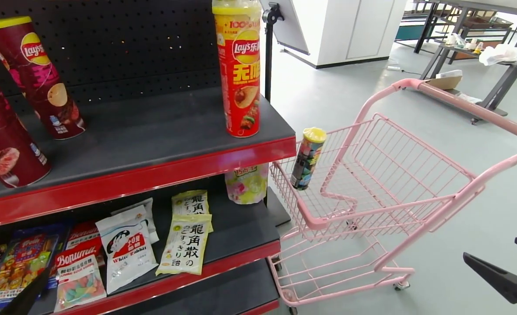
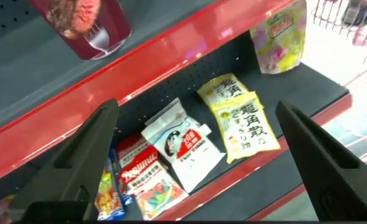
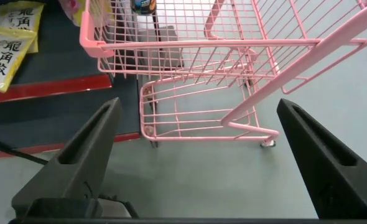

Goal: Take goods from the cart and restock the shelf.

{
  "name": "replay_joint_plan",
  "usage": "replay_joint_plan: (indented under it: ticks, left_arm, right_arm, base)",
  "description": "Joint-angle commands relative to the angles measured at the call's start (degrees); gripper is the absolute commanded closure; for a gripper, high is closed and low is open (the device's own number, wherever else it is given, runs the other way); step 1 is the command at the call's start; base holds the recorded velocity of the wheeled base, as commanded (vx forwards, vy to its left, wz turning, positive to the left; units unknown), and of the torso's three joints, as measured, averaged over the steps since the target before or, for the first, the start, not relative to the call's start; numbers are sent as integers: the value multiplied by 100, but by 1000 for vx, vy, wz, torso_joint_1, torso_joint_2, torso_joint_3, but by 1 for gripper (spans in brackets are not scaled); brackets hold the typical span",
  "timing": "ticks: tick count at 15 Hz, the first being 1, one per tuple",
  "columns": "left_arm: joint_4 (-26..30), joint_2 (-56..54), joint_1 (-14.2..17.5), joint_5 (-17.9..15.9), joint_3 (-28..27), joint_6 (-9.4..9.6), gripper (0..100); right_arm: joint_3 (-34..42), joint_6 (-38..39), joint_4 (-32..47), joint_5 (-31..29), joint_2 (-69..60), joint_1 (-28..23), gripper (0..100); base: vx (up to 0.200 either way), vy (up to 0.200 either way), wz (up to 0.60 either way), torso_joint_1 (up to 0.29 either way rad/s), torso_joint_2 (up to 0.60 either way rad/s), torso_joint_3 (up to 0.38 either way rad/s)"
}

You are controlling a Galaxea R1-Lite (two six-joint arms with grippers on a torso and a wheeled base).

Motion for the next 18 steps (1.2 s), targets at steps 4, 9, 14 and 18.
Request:
replay_joint_plan:
  ticks: [4, 9, 14, 18]
  left_arm:
    - [21, -335, -4, -15, 57, 410, 0]
    - [1032, -1706, -13, -111, 285, 498, 0]
    - [1744, -2550, -4, -226, 470, 507, 0]
    - [1770, -2743, -4, -226, 575, 507, 0]
  right_arm:
    - [51, 58, 1, 4, 75, -1, 0]
    - [183, 128, -25, 4, 40, -45, 0]
    - [192, 84, -201, 4, 23, -45, 0]
    - [218, 67, -201, 4, 198, -28, 0]
  base:
    - [0, 0, 0, -19, 62, 37]
    - [0, 0, 0, 0, 0, 0]
    - [0, 0, 0, 0, 0, 0]
    - [150, 0, 0, -3, -1, 1]
